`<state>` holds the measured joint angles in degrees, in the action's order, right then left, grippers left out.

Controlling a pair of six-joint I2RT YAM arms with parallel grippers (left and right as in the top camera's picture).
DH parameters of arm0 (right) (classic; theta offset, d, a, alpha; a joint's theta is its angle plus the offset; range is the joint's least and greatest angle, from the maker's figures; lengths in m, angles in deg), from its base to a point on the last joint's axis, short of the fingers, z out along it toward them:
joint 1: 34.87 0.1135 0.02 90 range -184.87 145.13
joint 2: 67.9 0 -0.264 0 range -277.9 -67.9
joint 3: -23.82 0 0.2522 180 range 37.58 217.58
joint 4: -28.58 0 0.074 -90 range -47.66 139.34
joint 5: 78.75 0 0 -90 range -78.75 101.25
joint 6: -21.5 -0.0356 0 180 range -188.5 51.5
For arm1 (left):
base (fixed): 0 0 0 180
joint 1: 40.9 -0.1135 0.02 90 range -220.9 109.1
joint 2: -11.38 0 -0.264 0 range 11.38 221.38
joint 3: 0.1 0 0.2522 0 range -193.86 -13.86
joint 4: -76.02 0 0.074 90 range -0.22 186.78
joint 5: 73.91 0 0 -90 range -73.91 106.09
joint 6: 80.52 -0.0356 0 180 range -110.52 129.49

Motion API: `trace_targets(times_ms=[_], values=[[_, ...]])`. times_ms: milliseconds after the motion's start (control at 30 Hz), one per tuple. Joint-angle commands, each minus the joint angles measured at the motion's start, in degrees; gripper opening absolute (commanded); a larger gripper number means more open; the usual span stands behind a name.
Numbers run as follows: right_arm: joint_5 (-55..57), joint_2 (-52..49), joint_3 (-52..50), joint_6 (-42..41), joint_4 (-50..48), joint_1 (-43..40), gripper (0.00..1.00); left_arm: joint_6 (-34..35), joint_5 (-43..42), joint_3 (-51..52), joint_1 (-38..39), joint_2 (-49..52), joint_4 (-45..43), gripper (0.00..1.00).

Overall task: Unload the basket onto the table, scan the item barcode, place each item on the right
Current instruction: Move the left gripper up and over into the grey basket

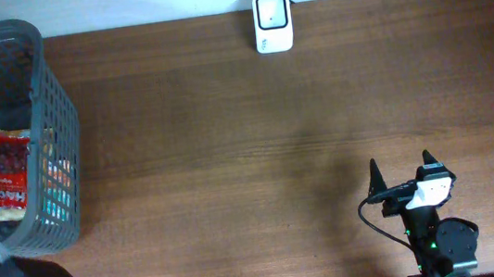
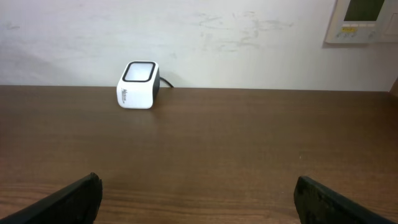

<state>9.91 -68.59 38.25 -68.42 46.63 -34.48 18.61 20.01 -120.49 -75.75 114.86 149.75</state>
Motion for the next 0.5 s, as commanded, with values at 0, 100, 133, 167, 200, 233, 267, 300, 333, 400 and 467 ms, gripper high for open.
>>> trace_targets(times_ms=[0, 100, 133, 167, 200, 233, 267, 300, 333, 400, 467], values=[[0.72, 0.33, -0.35, 0.13, 0.26, 0.31, 0.98, 0.70, 0.39, -0.70, -0.09, 2.91, 0.37, 0.99], [0.72, 0.33, -0.35, 0.13, 0.26, 0.31, 0.98, 0.70, 0.39, -0.66, -0.09, 4.61, 0.83, 0.99], [0.72, 0.33, -0.35, 0.11, 0.26, 0.31, 0.99, 0.72, 0.39, -0.66, -0.09, 5.14, 0.81, 0.99], [0.72, 0.33, -0.35, 0.13, 0.26, 0.31, 0.98, 0.72, 0.42, -0.59, -0.09, 5.51, 0.79, 0.99], [0.72, 0.33, -0.35, 0.13, 0.26, 0.31, 0.99, 0.72, 0.42, -0.31, -0.09, 5.99, 0.55, 0.99], [0.72, 0.33, -0.35, 0.13, 0.26, 0.31, 0.98, 0.72, 0.42, -0.17, -0.09, 6.40, 0.57, 0.99], [0.72, 0.33, -0.35, 0.13, 0.26, 0.31, 0.98, 0.70, 0.42, -0.11, -0.09, 7.23, 0.63, 0.99], [0.72, 0.33, -0.35, 0.13, 0.26, 0.31, 0.98, 0.70, 0.44, -0.11, -0.09, 7.85, 0.79, 0.99], [0.72, 0.33, -0.35, 0.13, 0.26, 0.31, 0.98, 0.72, 0.39, -0.11, -0.09, 8.66, 0.87, 0.99], [0.72, 0.33, -0.35, 0.13, 0.26, 0.31, 0.98, 0.70, 0.39, -0.11, -0.09, 10.36, 1.01, 0.99], [0.72, 0.33, -0.35, 0.13, 0.26, 0.31, 0.99, 0.68, 0.42, -0.11, -0.07, 11.96, 0.96, 0.99]])
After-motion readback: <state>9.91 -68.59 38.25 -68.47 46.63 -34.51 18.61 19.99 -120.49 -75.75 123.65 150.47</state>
